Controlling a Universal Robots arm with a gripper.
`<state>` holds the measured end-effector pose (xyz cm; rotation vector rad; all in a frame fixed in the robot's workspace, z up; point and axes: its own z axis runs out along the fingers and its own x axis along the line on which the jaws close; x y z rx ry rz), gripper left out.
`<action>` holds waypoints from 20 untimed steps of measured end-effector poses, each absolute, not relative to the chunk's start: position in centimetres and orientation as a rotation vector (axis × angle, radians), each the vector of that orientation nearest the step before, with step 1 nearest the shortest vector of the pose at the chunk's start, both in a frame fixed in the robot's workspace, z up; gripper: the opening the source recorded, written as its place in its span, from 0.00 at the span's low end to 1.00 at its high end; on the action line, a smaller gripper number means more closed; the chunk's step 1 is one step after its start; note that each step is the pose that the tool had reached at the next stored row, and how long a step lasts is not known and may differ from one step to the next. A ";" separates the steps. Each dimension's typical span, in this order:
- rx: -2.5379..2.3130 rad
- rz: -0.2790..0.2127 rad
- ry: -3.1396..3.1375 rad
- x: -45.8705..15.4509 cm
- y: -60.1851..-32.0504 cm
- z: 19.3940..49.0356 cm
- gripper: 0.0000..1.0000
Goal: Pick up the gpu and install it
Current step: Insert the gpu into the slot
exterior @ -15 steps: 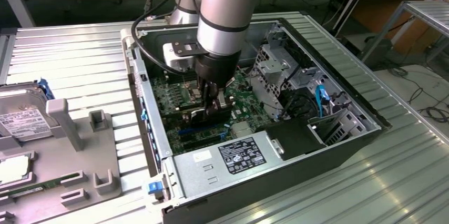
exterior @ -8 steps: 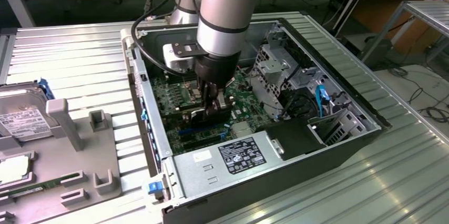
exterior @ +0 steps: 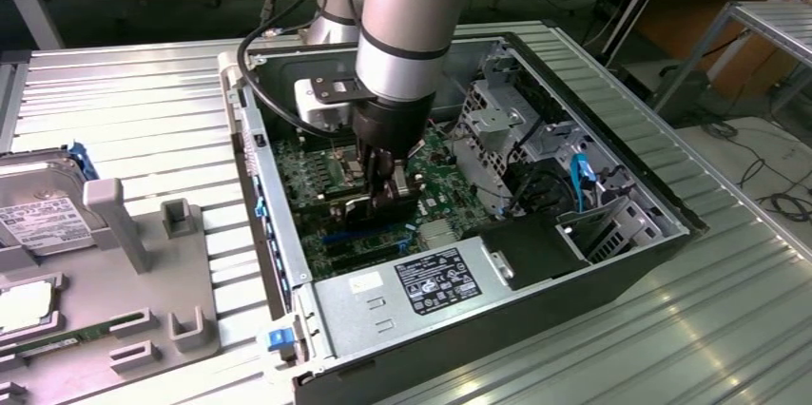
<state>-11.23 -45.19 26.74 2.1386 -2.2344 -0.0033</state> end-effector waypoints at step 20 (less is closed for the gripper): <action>2.139 -0.003 -2.235 -11.2 -44.8 26.5 0.27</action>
